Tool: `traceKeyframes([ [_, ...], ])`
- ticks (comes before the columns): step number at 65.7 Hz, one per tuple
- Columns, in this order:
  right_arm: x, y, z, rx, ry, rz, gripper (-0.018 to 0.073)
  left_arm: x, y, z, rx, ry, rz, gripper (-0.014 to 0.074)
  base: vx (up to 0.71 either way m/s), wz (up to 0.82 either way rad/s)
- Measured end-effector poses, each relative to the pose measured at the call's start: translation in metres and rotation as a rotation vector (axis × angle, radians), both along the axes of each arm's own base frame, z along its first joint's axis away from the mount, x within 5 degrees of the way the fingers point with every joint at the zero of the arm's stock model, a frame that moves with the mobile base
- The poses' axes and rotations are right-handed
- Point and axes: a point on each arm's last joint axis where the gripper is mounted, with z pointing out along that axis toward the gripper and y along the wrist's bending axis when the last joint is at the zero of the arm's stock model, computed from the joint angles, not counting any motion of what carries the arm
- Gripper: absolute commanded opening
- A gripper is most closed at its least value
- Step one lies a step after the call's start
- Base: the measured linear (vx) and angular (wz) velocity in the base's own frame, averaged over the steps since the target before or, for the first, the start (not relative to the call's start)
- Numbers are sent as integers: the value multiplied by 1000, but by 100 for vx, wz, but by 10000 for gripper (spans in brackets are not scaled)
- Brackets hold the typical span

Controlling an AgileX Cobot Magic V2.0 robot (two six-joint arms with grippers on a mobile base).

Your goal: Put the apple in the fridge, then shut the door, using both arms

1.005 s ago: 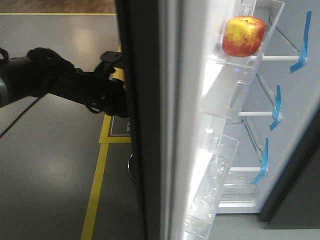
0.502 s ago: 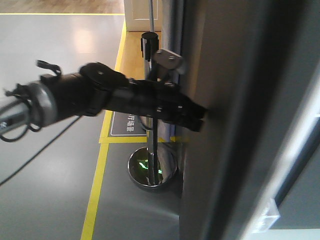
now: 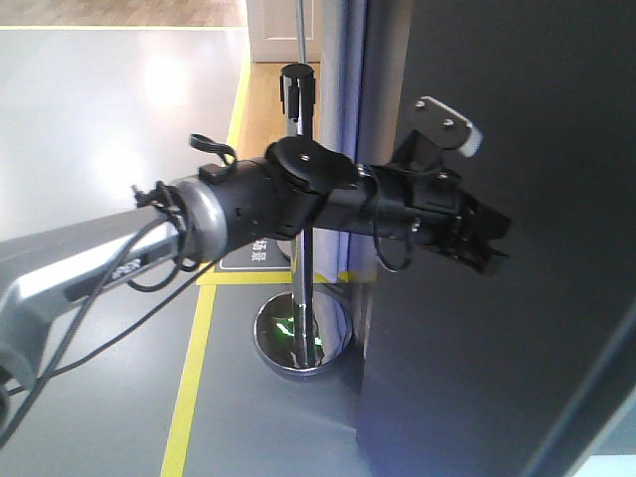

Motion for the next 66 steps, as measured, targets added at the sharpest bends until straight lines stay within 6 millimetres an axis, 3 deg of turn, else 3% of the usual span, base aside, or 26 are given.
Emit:
traceKeyframes([
  [21, 0, 0, 0, 0, 0, 0, 564, -1, 6, 2, 78, 6, 24, -6, 0, 0],
  [36, 0, 0, 0, 0, 0, 0, 564, -10, 30, 38, 193, 0, 140, -6, 0, 0],
  [46, 0, 0, 0, 0, 0, 0, 564, -24, 59, 62, 257, -37, 233, -6, 0, 0],
  [66, 0, 0, 0, 0, 0, 0, 564, -62, 154, 56, 263, -36, 428, -6, 0, 0],
])
